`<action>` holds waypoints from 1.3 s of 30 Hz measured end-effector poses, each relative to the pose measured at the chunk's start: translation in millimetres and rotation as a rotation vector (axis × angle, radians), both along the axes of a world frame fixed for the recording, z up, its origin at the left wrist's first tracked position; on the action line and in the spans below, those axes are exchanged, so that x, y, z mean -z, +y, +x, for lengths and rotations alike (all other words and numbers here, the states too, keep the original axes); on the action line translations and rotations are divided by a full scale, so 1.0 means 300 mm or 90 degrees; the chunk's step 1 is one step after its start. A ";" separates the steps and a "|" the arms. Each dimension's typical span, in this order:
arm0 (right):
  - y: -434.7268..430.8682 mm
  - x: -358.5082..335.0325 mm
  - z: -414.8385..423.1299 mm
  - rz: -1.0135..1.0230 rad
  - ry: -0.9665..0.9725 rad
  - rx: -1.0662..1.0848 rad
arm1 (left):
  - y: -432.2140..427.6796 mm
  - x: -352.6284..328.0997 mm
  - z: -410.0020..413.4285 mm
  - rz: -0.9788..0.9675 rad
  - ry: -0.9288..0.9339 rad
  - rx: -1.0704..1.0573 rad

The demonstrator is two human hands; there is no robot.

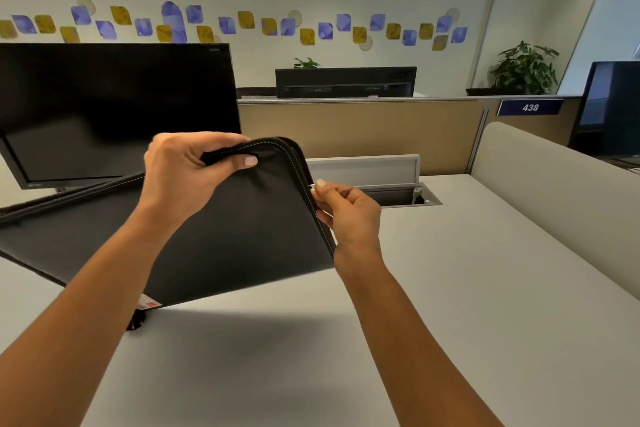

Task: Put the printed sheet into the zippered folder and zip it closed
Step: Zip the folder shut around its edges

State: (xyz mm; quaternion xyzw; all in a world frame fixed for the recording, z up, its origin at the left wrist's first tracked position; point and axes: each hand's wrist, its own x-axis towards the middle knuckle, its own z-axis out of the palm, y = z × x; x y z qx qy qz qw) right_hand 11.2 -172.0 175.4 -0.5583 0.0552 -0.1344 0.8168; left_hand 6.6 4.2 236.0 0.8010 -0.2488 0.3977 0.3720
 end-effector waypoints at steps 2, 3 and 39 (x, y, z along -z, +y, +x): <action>0.008 0.016 0.007 -0.030 0.005 0.021 | 0.030 -0.018 -0.014 -0.043 -0.021 0.010; 0.011 0.025 0.012 -0.046 0.001 0.035 | 0.044 -0.027 -0.022 -0.072 -0.026 0.020; 0.066 0.202 -0.019 -0.189 -0.033 0.029 | -0.030 0.085 -0.018 -0.228 -0.083 -0.095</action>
